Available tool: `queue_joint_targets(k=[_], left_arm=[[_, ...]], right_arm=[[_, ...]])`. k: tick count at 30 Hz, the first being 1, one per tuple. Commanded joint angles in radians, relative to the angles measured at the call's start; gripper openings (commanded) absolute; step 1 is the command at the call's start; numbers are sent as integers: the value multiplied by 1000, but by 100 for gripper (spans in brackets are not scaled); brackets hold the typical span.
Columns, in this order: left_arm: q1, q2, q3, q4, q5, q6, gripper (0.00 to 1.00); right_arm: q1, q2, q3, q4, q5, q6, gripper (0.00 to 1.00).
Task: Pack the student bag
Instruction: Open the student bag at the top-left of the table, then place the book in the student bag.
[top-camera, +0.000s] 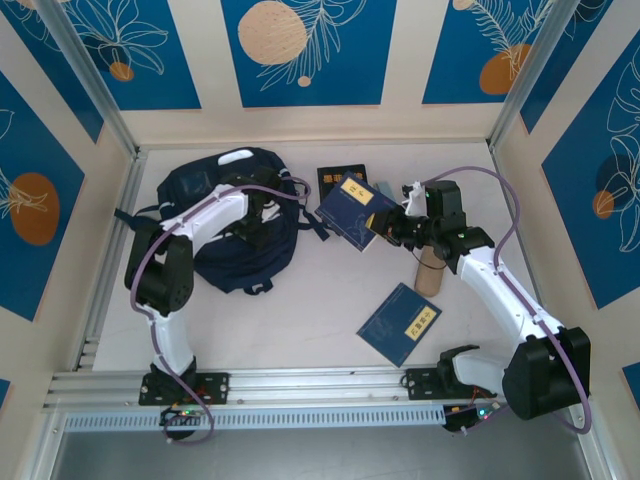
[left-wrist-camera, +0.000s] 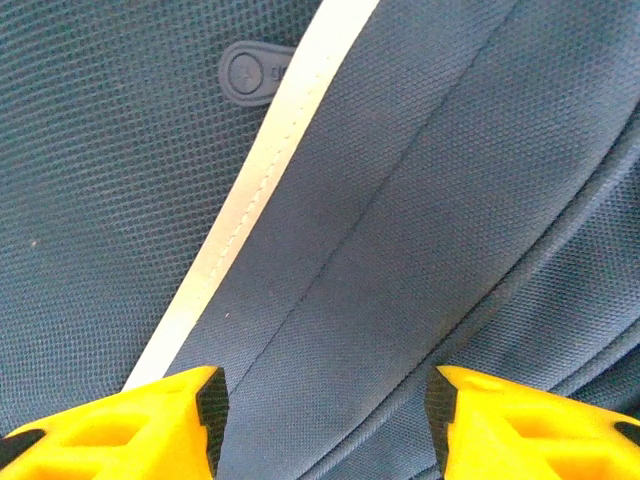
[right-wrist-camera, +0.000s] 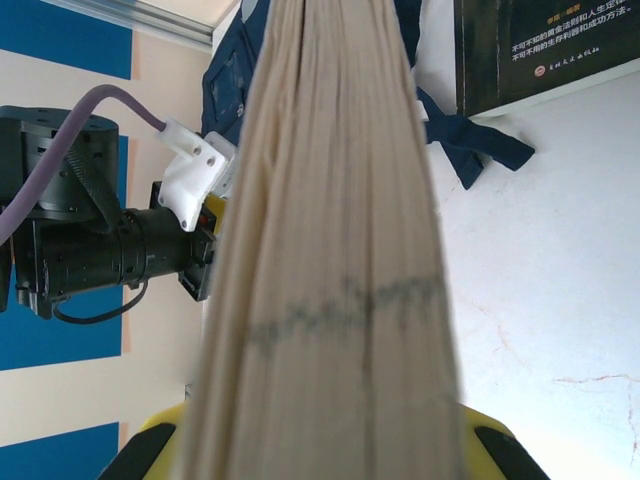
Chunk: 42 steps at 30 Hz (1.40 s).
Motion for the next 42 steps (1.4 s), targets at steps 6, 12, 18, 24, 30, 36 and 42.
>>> queue_joint_targets(k=[6, 12, 18, 24, 30, 36, 42], left_arm=[[13, -25, 5, -20, 175, 64, 64], [14, -9, 7, 1, 72, 48, 57], [14, 50, 53, -27, -16, 35, 46], [-1, 56, 117, -71, -43, 8, 20], [-36, -58, 183, -60, -105, -10, 5], [-37, -210, 205, 37, -163, -115, 0], [-37, -283, 238, 97, -168, -201, 0]], right_arm=[[0, -16, -20, 18, -19, 5, 4], [6, -16, -27, 26, -21, 13, 4], [9, -22, -28, 27, -20, 17, 4], [11, -31, -34, 23, -11, 21, 4], [11, -50, -34, -1, 14, 12, 4], [28, -57, -31, -48, 11, -19, 2], [135, -18, -33, 23, -95, 54, 3]])
